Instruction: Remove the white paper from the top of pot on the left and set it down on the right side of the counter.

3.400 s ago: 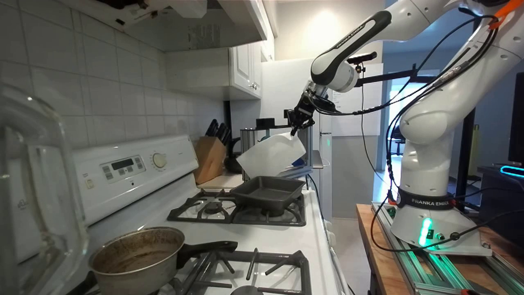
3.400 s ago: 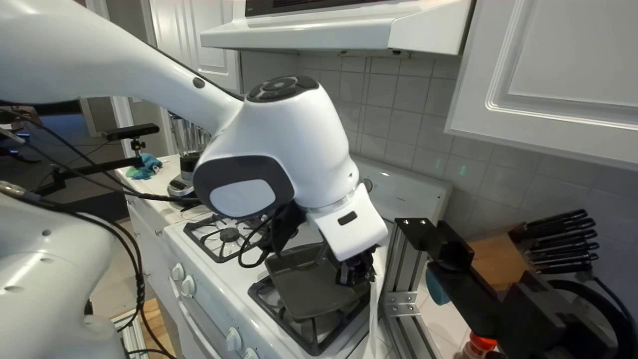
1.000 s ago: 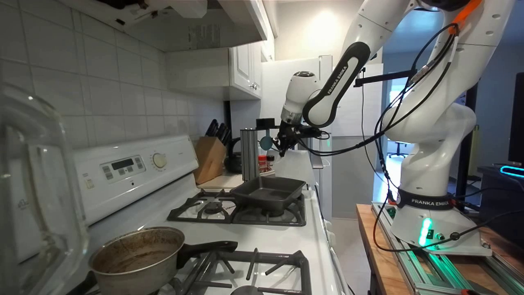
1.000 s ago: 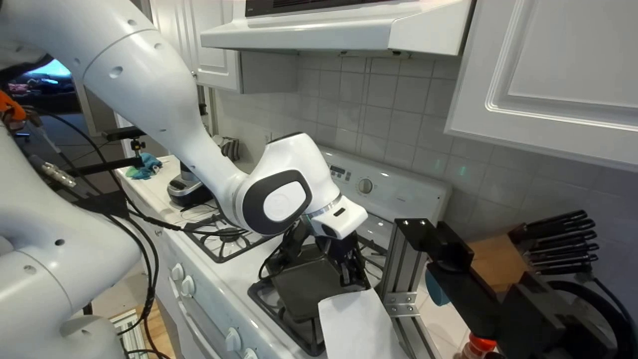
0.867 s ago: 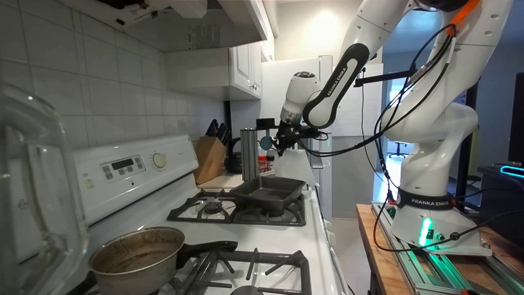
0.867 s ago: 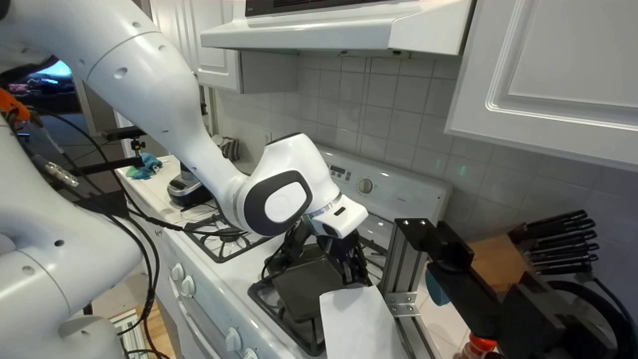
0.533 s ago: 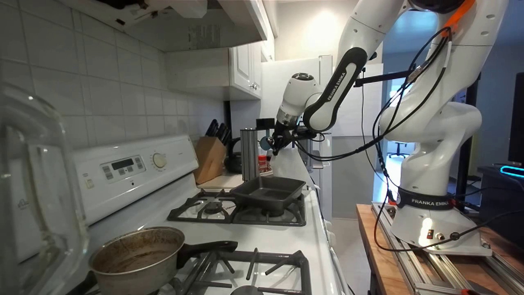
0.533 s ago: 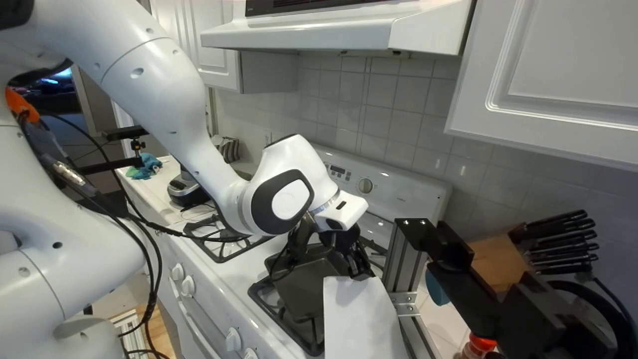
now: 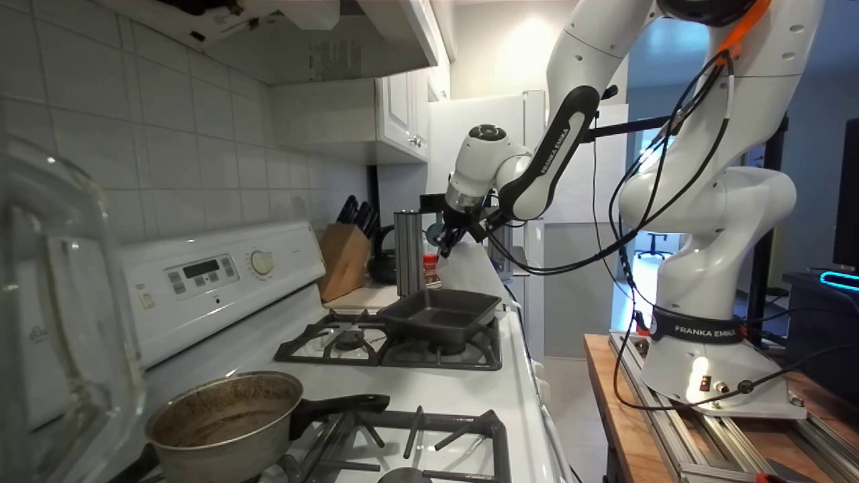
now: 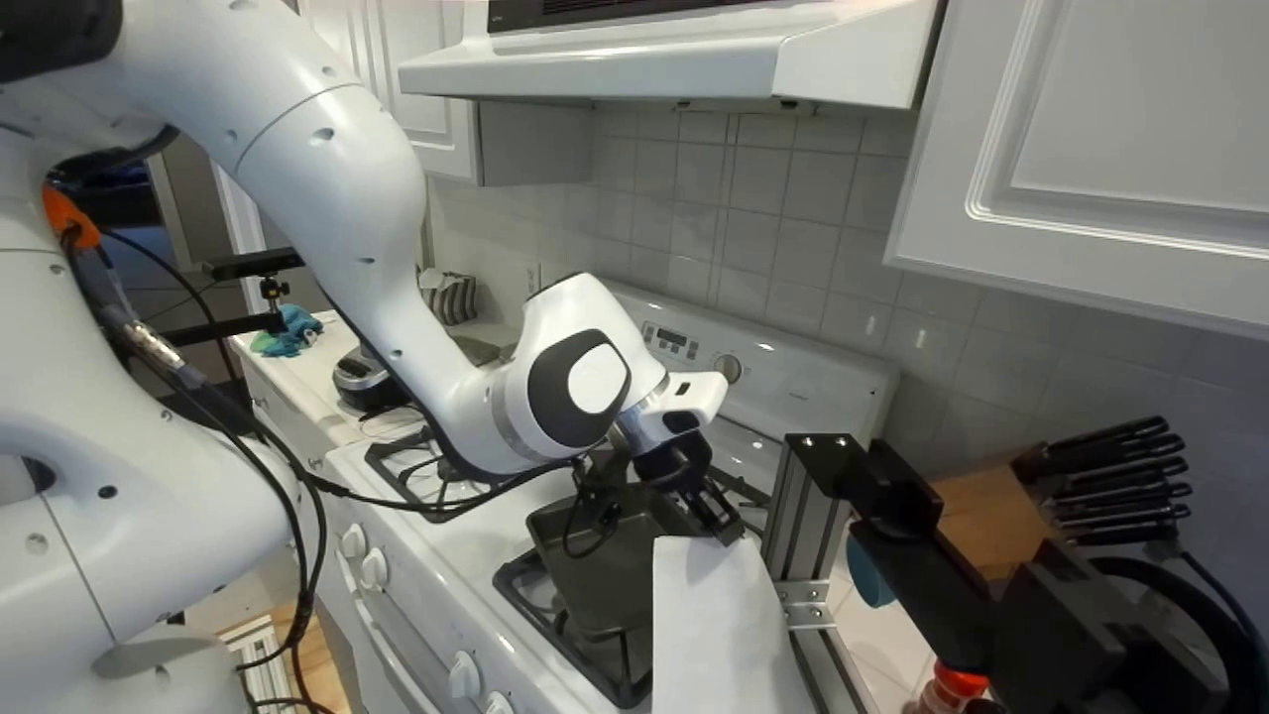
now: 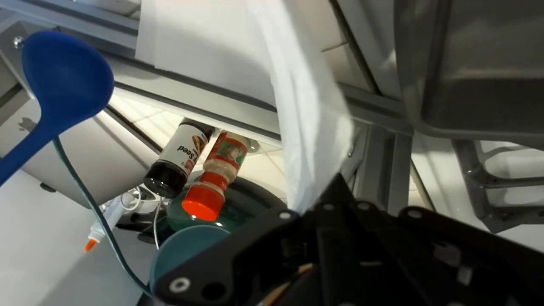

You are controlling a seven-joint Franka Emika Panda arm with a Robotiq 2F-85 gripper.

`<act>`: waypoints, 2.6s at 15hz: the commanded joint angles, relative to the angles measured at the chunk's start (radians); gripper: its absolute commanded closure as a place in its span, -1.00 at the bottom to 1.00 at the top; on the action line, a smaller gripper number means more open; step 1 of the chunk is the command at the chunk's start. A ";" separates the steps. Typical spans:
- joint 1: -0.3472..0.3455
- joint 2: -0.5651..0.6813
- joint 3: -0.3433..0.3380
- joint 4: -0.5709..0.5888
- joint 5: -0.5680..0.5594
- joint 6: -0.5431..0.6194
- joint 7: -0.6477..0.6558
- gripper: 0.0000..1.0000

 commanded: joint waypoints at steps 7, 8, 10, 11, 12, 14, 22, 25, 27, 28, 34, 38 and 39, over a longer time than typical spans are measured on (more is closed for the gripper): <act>-0.181 -0.154 0.150 0.030 -0.260 0.099 -0.117 1.00; -0.203 -0.182 0.167 0.030 -0.283 0.145 -0.113 1.00; -0.252 -0.249 0.202 0.039 -0.308 0.249 -0.104 1.00; -0.279 -0.286 0.225 0.042 -0.309 0.304 -0.106 1.00; -0.297 -0.318 0.236 0.046 -0.304 0.350 -0.120 1.00; -0.339 -0.390 0.272 0.048 -0.278 0.458 -0.154 1.00; -0.362 -0.205 0.360 -0.056 -0.177 0.327 -0.382 1.00; -0.349 -0.093 0.379 -0.094 -0.039 0.188 -0.486 1.00; -0.356 -0.014 0.359 -0.074 -0.121 0.105 -0.404 1.00; -0.360 0.017 0.361 -0.066 -0.110 0.073 -0.403 1.00; -0.356 0.162 0.326 -0.002 -0.022 -0.083 -0.372 1.00; -0.357 0.200 0.323 0.050 0.059 -0.116 -0.326 1.00; -0.358 0.210 0.325 0.064 0.083 -0.129 -0.307 1.00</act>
